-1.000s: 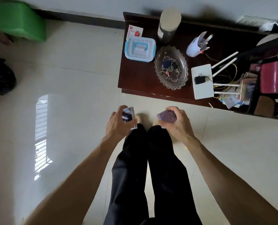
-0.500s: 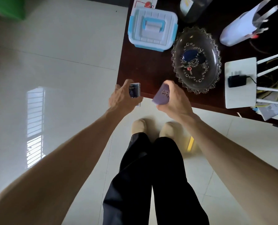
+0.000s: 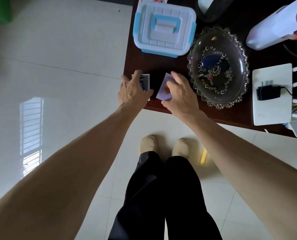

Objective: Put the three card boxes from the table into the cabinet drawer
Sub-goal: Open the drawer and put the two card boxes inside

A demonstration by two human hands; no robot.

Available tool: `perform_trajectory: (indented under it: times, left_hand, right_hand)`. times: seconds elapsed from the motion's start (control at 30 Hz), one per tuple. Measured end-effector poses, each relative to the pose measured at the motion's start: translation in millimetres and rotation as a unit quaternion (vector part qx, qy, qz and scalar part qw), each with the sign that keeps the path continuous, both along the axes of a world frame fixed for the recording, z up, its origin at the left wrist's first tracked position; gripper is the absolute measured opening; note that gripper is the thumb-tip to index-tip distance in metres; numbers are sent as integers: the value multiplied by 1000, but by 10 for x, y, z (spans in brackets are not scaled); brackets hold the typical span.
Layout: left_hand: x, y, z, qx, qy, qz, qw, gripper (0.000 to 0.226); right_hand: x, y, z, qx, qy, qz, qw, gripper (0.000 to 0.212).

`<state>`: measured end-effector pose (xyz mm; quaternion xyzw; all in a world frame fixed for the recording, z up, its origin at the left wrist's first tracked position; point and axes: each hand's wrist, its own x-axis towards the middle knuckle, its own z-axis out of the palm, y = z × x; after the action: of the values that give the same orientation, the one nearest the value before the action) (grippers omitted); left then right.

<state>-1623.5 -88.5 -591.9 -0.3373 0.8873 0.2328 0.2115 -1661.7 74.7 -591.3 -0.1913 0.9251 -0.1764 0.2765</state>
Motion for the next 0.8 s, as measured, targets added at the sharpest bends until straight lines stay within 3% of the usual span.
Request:
perform_trajectory:
  times: [0.43, 0.57, 0.7, 0.8]
  left_hand:
    - [-27, 56, -96, -28, -10, 6, 1000, 76]
    - [-23, 57, 44, -24, -22, 2, 999, 80]
    - [149, 170, 303, 6, 63, 140, 988, 69]
    - [491, 359, 448, 61, 118, 307, 942, 47]
  right_hand:
    - [59, -10, 6, 16, 14, 15, 1000, 36]
    - [287, 109, 202, -21, 24, -21, 999, 28]
    - [778, 467, 399, -70, 0, -81, 994, 23]
    - [1074, 785, 401, -25, -133, -168, 977, 31]
